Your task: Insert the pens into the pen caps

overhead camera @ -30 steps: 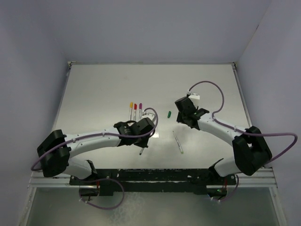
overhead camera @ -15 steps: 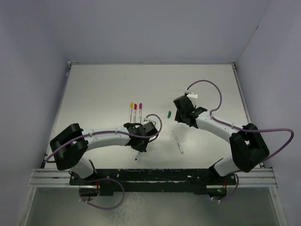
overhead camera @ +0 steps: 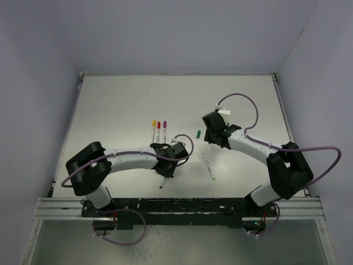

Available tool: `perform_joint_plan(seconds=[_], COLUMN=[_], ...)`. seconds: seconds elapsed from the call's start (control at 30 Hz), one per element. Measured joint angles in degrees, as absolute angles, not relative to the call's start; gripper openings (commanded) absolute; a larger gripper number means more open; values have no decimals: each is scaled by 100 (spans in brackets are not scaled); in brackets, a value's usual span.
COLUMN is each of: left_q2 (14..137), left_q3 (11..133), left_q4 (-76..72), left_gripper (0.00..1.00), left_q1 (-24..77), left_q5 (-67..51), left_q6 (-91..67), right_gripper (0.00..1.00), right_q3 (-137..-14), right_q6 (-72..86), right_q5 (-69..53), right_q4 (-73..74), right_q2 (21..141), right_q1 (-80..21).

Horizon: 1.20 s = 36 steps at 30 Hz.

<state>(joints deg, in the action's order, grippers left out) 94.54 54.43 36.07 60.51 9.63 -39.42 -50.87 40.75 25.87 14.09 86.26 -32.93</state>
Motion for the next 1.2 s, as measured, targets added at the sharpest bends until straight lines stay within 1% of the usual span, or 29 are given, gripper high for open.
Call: perform_joint_plan(seconds=[0.17, 0.3, 0.6, 0.77, 0.93, 1.2], left_q2=[9301, 9021, 7415, 6864, 6359, 6149], left_q3=[5299, 5227, 5380, 5317, 4982, 4869], left_q4=[3465, 3533, 3607, 3564, 3483, 3371], left_gripper=[0, 0, 0, 0, 0, 0], left_q1=[6051, 6051, 6051, 6051, 6058, 6058], left_q5=[963, 978, 1140, 1170, 1205, 1236], left_q6=[-3940, -3927, -3844, -3837, -3835, -3828], right_gripper=[47, 45, 44, 44, 43, 38], right_q3=[-5087, -5087, -5223, -5435, -5636, -5728], right_q6=[4084, 4097, 4097, 4097, 4130, 4248], right_q5=[2587, 2587, 2598, 2628, 2698, 2864], right_q4=[1413, 1404, 1393, 1380, 1389, 1352], right_q2=[8729, 8820, 9236, 9524, 9880, 10038], right_q1=[-3293, -3293, -3293, -3293, -3267, -3227])
